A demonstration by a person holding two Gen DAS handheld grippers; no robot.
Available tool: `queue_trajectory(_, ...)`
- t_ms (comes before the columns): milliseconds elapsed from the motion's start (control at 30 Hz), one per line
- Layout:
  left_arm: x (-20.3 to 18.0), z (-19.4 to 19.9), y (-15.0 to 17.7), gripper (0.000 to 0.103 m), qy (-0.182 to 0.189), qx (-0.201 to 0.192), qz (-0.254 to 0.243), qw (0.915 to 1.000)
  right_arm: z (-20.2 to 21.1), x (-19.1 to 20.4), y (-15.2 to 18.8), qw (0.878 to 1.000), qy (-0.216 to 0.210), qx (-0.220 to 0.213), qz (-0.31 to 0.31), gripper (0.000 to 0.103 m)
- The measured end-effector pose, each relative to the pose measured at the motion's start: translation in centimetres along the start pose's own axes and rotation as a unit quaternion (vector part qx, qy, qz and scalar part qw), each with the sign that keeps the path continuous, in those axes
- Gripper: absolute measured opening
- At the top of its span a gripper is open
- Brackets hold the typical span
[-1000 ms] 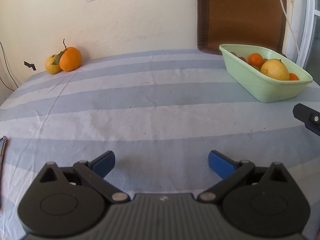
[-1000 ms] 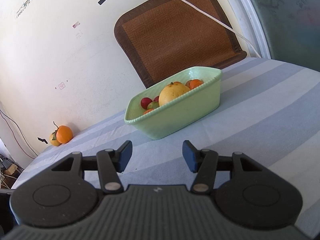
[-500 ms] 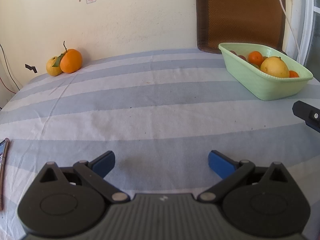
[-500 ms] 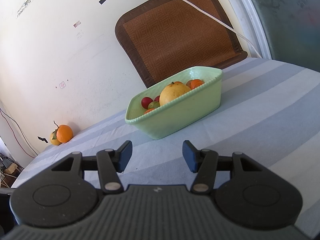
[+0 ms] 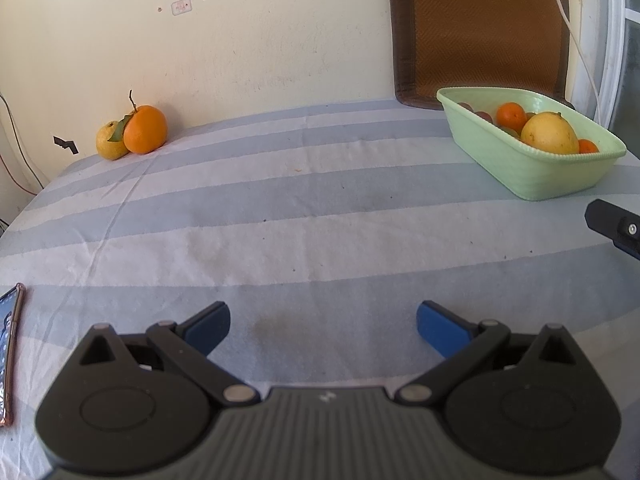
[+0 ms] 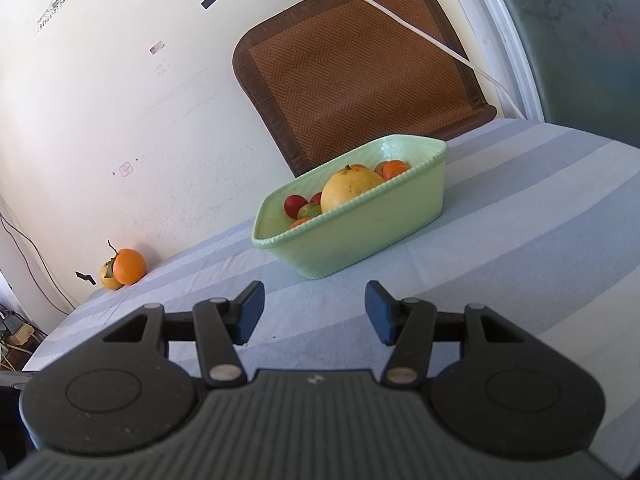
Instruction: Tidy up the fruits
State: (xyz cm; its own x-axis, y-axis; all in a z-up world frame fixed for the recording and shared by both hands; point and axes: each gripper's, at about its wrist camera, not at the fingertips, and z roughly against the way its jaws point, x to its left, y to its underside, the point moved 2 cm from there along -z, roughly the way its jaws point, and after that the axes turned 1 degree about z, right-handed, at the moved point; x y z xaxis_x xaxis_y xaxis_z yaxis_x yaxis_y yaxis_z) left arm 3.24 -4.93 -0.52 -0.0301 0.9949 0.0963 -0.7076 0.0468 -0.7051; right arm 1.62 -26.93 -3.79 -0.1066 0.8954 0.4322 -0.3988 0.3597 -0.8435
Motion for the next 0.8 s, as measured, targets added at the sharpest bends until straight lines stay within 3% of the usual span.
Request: queue_trajectory(800,0.0,1.3,-0.5,0.103,0.02,-0.033,-0.017,0.9991,0.0,0.0,-0.1,1.0,-0.002,-0.001,0.016,0.058)
